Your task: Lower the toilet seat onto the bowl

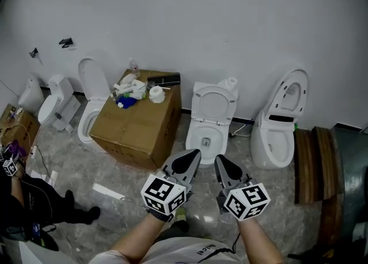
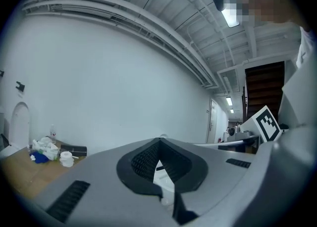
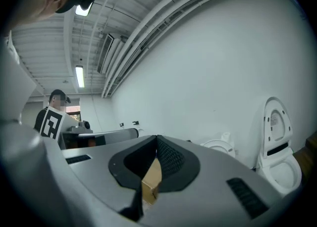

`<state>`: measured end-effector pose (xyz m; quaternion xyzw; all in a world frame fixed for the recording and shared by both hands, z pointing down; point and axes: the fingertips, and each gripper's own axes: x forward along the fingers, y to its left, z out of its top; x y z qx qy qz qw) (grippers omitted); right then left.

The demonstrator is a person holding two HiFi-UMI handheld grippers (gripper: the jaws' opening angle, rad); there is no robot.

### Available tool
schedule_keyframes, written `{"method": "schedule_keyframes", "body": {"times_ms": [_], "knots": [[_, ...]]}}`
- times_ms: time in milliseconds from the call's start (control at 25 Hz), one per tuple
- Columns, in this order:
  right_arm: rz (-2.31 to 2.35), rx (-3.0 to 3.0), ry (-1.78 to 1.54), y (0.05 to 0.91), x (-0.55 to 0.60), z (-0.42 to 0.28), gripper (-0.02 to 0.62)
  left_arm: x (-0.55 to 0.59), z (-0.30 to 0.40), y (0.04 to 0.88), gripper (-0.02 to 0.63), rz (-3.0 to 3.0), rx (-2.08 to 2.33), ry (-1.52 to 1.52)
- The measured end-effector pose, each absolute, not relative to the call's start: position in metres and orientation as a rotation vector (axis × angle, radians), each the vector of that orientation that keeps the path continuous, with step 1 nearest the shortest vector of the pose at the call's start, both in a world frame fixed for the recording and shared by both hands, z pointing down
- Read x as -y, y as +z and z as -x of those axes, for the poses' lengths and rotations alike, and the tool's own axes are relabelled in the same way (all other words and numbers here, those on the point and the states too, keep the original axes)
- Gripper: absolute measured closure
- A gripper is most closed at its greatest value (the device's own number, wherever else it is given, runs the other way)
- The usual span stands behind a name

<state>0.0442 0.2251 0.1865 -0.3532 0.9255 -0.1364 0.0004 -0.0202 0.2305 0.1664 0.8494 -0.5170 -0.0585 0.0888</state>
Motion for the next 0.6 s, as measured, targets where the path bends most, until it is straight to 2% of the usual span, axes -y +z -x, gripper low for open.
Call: {"method": "schedule_keyframes", "body": {"times_ms": [320, 600], "knots": [[1.2, -2.825, -0.489, 0.191, -0.15, -0.001, 0.581, -0.151, 0.068, 0.173, 0.598, -2.555, 1.468, -0.154], [1.194, -2.801, -0.551, 0.199, -0.098, 0.008, 0.581, -0.097, 0.075, 0.185, 0.598, -2.553, 1.441, -0.134]]}}
